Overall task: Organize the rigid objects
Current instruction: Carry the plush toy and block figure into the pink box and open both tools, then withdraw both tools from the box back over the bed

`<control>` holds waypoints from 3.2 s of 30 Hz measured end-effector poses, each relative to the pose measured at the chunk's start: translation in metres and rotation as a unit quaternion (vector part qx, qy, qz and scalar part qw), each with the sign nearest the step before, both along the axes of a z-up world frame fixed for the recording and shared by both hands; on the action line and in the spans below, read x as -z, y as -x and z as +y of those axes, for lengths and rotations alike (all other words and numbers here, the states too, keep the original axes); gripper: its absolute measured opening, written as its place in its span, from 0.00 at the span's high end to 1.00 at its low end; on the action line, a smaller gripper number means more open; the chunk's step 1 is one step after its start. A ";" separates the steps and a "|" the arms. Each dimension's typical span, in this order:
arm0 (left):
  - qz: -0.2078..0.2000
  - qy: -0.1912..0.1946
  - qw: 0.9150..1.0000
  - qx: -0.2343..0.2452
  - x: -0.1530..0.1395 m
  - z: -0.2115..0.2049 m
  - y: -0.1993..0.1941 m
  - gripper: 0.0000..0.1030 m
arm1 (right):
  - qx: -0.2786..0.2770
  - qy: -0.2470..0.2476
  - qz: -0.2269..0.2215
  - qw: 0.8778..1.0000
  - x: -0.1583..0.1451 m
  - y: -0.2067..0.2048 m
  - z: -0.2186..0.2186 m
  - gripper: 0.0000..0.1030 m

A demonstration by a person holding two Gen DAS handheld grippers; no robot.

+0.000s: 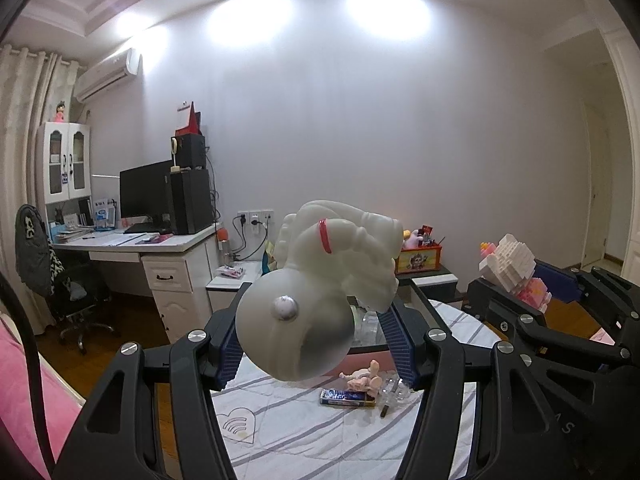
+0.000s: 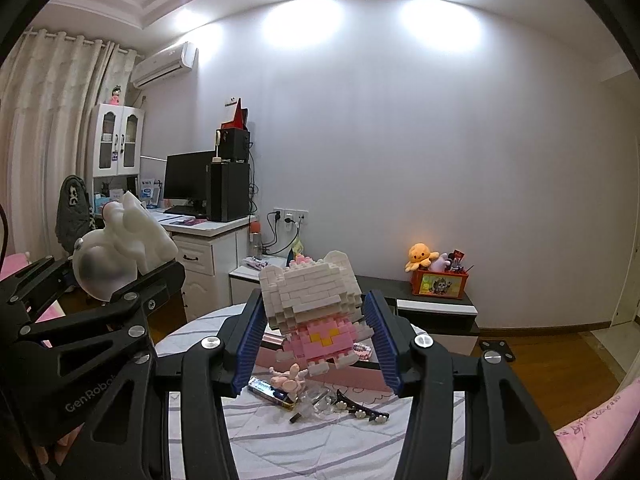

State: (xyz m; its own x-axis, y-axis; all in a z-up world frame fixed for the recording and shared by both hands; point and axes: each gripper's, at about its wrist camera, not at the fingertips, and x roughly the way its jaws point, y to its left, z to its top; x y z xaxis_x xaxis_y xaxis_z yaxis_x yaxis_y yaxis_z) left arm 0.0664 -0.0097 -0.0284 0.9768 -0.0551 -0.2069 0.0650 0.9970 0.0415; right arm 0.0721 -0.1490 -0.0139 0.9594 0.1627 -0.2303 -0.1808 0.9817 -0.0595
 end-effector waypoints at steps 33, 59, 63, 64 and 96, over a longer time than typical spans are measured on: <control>0.286 -0.011 0.958 0.030 0.146 -0.017 -0.308 0.32 | 0.010 -0.013 0.222 0.975 0.138 -0.264 -0.045 0.50; 0.070 -0.002 0.997 0.015 0.019 0.011 -0.070 0.02 | 0.029 -0.010 0.057 0.998 0.015 -0.071 -0.034 0.00; 0.043 0.007 0.999 0.016 0.002 0.016 -0.033 0.02 | 0.038 -0.003 0.025 0.999 -0.004 -0.031 -0.031 0.00; 0.036 0.007 0.999 0.014 -0.001 0.016 -0.025 0.02 | 0.041 -0.002 0.018 0.999 -0.007 -0.023 -0.031 0.00; -0.042 -0.005 0.999 -0.020 -0.035 0.017 0.041 0.01 | 0.040 -0.009 -0.046 0.998 -0.040 0.050 -0.025 0.00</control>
State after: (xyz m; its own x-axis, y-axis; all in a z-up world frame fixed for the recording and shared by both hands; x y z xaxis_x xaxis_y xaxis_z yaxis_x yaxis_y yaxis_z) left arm 0.0258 0.0068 0.0066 0.9920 -0.0138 -0.1255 0.0209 0.9982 0.0556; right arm 0.0216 -0.1736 0.0257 0.9864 0.0883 -0.1386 -0.0966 0.9938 -0.0545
